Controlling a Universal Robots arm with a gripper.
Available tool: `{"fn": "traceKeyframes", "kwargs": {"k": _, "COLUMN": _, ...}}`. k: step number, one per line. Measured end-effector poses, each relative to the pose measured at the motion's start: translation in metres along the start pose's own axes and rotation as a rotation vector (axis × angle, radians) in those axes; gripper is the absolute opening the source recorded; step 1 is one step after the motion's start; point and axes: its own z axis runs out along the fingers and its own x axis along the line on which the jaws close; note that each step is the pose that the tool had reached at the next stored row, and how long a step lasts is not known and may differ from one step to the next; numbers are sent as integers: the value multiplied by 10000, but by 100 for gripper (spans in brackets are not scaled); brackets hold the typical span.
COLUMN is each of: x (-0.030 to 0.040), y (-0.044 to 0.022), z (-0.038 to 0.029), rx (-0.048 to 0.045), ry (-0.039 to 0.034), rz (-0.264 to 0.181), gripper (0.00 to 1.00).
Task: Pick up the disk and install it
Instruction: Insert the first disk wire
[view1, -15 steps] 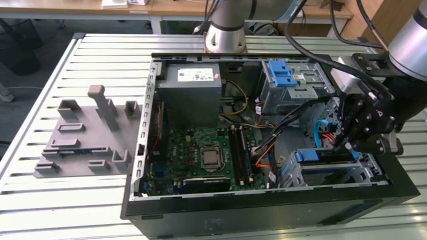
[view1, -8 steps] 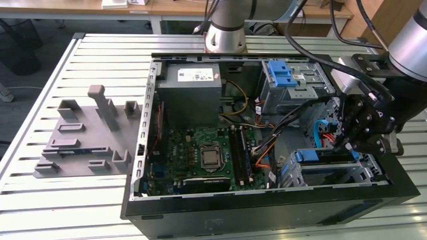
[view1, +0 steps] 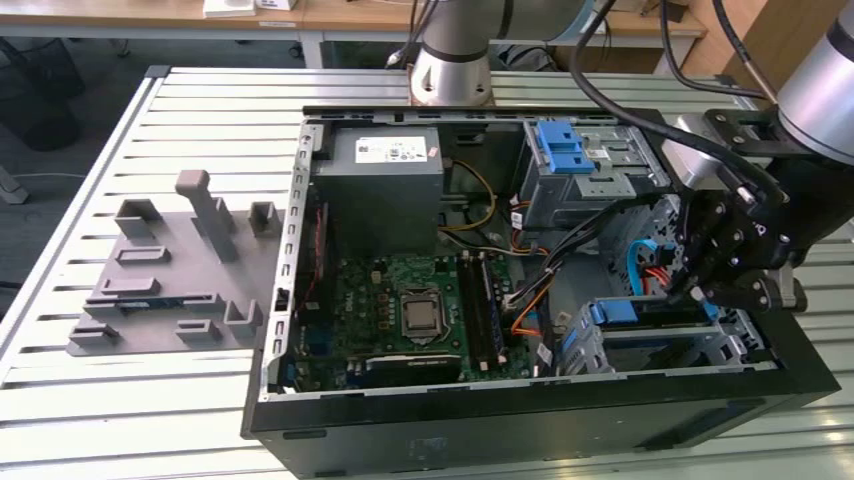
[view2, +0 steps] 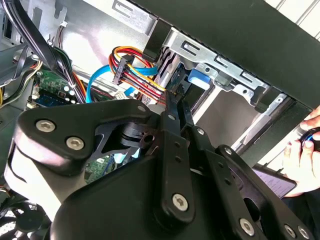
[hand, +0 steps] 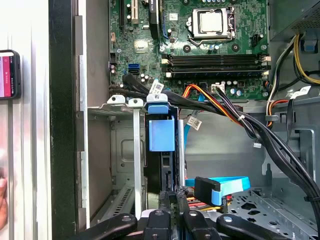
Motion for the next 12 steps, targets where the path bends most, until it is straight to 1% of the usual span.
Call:
{"fn": "traceKeyframes", "kwargs": {"k": 7, "x": -1, "y": -4, "z": 36, "rx": -25, "ry": 4, "rz": 3, "gripper": 16}}
{"fn": "traceKeyframes", "kwargs": {"k": 12, "x": -1, "y": -4, "z": 40, "rx": -26, "ry": 3, "rz": 5, "gripper": 16}}
